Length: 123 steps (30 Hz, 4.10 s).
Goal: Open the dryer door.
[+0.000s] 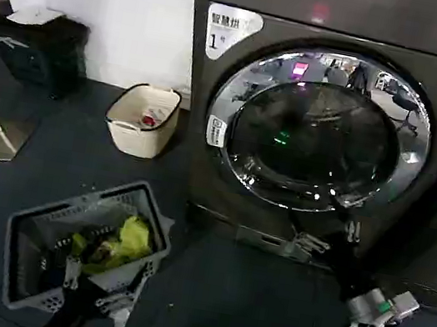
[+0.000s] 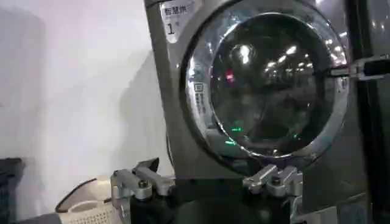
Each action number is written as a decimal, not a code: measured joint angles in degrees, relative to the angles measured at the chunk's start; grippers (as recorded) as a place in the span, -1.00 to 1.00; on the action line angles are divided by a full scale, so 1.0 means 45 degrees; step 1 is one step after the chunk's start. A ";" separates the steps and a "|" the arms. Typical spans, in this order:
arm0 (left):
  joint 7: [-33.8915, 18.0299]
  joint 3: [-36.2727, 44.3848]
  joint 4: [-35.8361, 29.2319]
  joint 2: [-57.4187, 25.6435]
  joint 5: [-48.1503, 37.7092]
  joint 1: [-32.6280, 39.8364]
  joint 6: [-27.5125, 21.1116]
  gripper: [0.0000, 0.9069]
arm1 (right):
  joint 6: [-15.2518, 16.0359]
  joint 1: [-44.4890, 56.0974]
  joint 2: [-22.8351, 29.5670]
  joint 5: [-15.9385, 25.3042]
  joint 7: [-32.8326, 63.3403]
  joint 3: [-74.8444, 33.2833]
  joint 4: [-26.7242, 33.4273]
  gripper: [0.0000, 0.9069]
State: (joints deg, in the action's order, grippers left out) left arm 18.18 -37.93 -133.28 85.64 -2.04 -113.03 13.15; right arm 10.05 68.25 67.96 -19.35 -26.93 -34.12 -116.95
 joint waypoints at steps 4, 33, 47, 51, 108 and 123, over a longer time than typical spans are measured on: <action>0.0020 0.0049 -0.0013 -0.0010 0.0090 0.0001 -0.0297 1.00 | -0.0019 -0.1591 -0.0542 -0.0026 0.0022 0.1493 0.1124 1.00; 0.0011 0.0322 -0.0330 -0.0009 0.0455 -0.0036 -0.1504 1.00 | 0.0054 -0.7802 0.1510 0.0163 0.1401 0.6837 0.6582 1.00; -0.0541 0.0530 -0.0456 -0.0100 0.0365 0.0149 -0.1691 1.00 | 0.0048 -0.7919 0.1337 -0.0892 -0.0020 0.6846 0.6592 1.00; -0.0601 0.0497 -0.0681 -0.0307 0.0267 0.0432 -0.2730 1.00 | 0.0031 -0.7650 0.1010 -0.1444 -0.1032 0.6679 0.6240 1.00; 0.3868 1.1361 0.9580 -0.7036 -1.1284 1.9182 -0.3440 1.00 | -0.2475 0.3016 -0.1798 -0.4686 -0.6660 -0.7057 0.0910 1.00; 0.3300 1.3950 0.8466 -0.5681 -1.0762 2.0330 -0.3017 1.00 | -0.1573 0.4503 -0.1098 -0.5979 0.0047 -1.5452 0.1858 1.00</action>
State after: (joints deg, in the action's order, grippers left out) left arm 33.03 24.85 -95.19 60.07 -50.47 -21.54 -0.43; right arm 2.97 88.51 63.02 -46.25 -26.72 -103.66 -108.59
